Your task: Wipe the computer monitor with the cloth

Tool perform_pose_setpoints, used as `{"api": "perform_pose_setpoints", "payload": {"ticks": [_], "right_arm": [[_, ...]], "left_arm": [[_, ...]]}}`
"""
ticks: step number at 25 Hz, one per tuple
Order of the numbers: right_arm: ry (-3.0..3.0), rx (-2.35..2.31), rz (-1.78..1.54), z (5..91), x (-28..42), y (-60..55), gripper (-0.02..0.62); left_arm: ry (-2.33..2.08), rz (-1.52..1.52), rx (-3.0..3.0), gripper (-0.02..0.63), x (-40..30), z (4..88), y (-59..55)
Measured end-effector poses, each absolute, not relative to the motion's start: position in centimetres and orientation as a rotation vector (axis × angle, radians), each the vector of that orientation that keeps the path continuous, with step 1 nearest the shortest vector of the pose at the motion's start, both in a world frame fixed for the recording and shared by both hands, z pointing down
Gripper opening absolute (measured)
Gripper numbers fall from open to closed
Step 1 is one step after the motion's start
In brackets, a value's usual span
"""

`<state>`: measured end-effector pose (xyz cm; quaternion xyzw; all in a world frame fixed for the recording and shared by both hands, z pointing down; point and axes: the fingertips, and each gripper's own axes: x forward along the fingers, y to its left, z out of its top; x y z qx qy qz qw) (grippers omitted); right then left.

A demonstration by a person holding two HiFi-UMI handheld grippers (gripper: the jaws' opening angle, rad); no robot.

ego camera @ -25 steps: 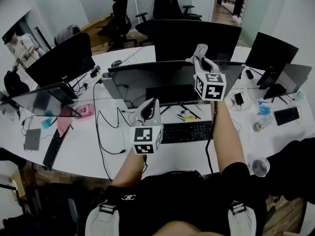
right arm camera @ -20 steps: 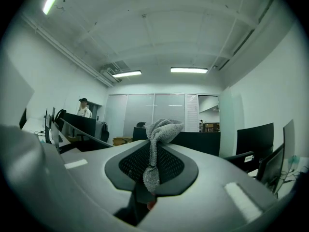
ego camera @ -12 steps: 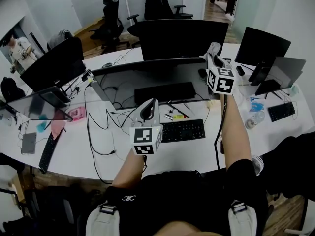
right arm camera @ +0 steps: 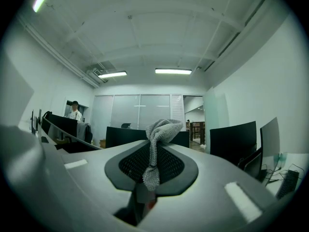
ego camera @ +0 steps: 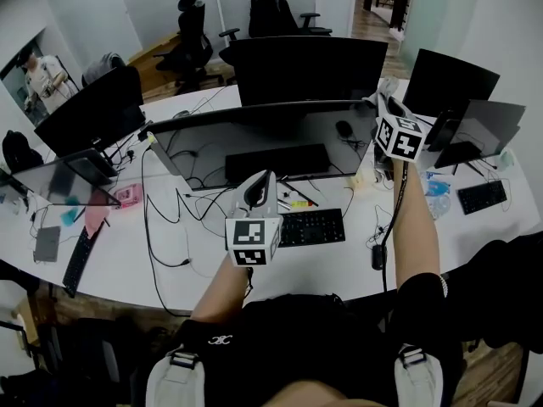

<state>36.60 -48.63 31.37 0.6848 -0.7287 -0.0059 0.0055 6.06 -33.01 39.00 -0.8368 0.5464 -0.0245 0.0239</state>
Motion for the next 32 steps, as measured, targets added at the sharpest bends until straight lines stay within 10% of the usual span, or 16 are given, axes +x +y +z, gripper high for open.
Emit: {"api": "perform_pose_setpoints", "payload": {"ticks": [32], "right_arm": [[-2.439,2.183,0.41,38.7,40.7,-48.8,0.032]], "left_arm": [[1.664,-0.174,-2.637,0.051,8.8,42.0,-33.5]]}}
